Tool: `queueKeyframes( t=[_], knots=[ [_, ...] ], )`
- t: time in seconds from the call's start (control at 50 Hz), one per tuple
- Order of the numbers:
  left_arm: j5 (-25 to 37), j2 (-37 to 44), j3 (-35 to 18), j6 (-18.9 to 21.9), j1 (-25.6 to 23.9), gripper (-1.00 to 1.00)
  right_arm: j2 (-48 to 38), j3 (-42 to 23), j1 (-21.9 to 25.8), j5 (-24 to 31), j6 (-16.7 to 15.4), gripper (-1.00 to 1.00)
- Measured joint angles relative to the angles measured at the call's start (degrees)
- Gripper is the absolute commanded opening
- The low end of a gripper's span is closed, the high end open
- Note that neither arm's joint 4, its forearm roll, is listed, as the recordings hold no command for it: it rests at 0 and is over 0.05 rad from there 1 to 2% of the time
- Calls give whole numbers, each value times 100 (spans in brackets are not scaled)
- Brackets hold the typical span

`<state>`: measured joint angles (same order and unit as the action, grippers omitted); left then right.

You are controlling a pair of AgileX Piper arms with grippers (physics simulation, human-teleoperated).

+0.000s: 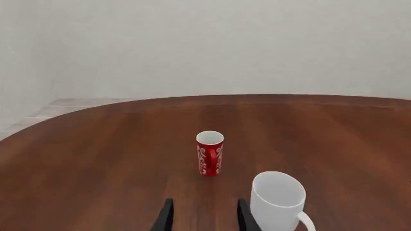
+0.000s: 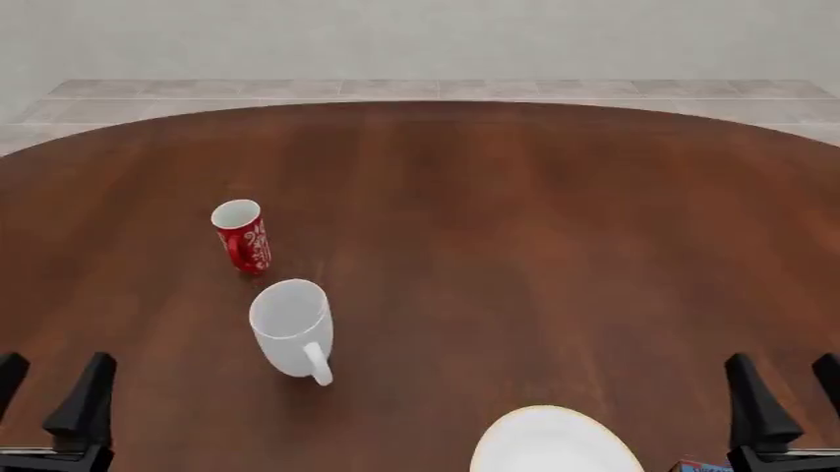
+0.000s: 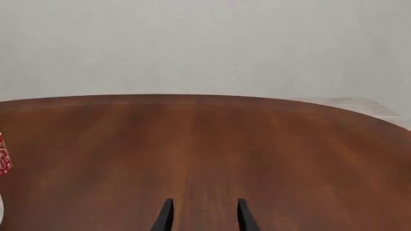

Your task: Put the white mug on the plate.

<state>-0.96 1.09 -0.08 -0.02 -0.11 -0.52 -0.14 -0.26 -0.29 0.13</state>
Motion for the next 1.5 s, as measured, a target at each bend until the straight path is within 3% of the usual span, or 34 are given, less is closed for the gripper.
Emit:
queueKeyframes(
  t=[0.64, 0.86, 1.24, 1.5],
  knots=[
    [136, -97, -40, 8, 12, 100, -33, -16, 6, -18, -11, 100],
    [135, -99, -36, 16, 11, 100, -414, -120, 57, -118, 67, 100],
    [127, -103, -29, 25, 10, 100, -1000, -983, 636, 586, 43, 100],
    [128, -104, -32, 29, 9, 100, -1406, -1696, 1318, 1241, -140, 100]
  ],
)
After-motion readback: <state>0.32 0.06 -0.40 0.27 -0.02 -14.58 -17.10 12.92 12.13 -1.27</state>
